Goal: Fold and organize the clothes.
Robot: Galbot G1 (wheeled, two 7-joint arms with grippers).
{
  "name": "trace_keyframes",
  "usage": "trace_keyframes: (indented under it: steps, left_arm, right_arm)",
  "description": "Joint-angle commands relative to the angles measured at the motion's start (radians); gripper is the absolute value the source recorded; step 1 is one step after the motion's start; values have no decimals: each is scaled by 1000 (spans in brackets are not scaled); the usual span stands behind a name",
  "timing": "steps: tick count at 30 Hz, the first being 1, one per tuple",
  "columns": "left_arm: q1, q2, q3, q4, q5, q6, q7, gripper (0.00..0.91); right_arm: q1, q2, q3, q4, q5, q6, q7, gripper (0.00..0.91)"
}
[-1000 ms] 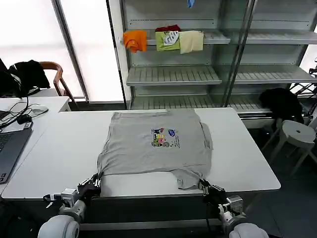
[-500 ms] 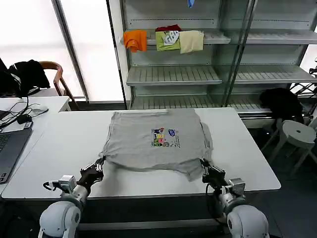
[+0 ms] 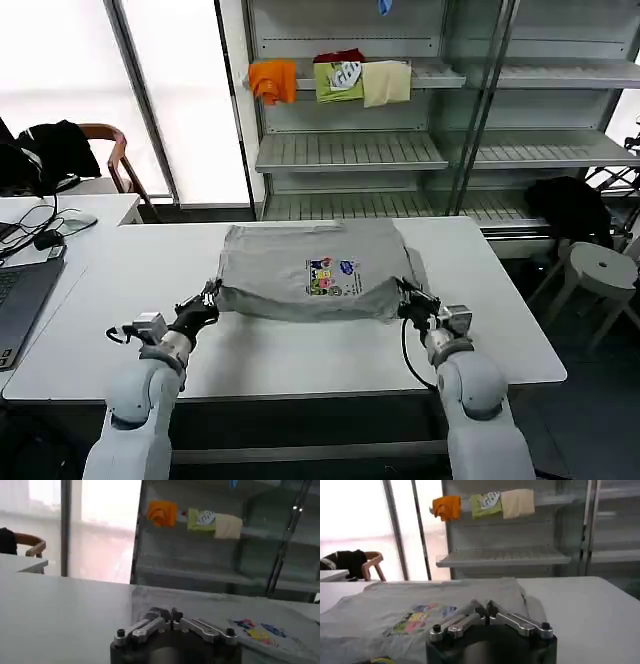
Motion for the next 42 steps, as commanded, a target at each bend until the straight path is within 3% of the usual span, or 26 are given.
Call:
trace_keyframes:
  steps: [1,16,17,18,19,20,32,42]
  left_arm:
    - [-131,3,15,185,54,-17,1,10]
    - [-172,19,16,281,69,-52,-3,20]
    - [-175,20,17,283,73,-52,-3,91]
    - [-177,20,17,286,74,-53,-3,343]
    - [-179,21,19,289,79,-53,-2,907]
    - [-180,21,21,290,84,-54,-1,907]
    - [-189,20,40,264,109,-79,1,907]
    - [-134,33,37,184,102,-55,-2,907]
  right_arm:
    - [140,16,-13,-191,-51,12,6,0]
    - [224,50,-18,-310,-91,39,12,0]
    - [227,51,-18,-313,-91,39,13,0]
    - [232,52,-18,-319,-96,39,13,252]
    - [235,52,-19,-323,-101,39,14,504]
    - [238,53,-20,-328,-103,39,17,907]
    - [305,61,1,-377,-89,107,65,907]
    - [269,20,50,-294,-43,72,70,907]
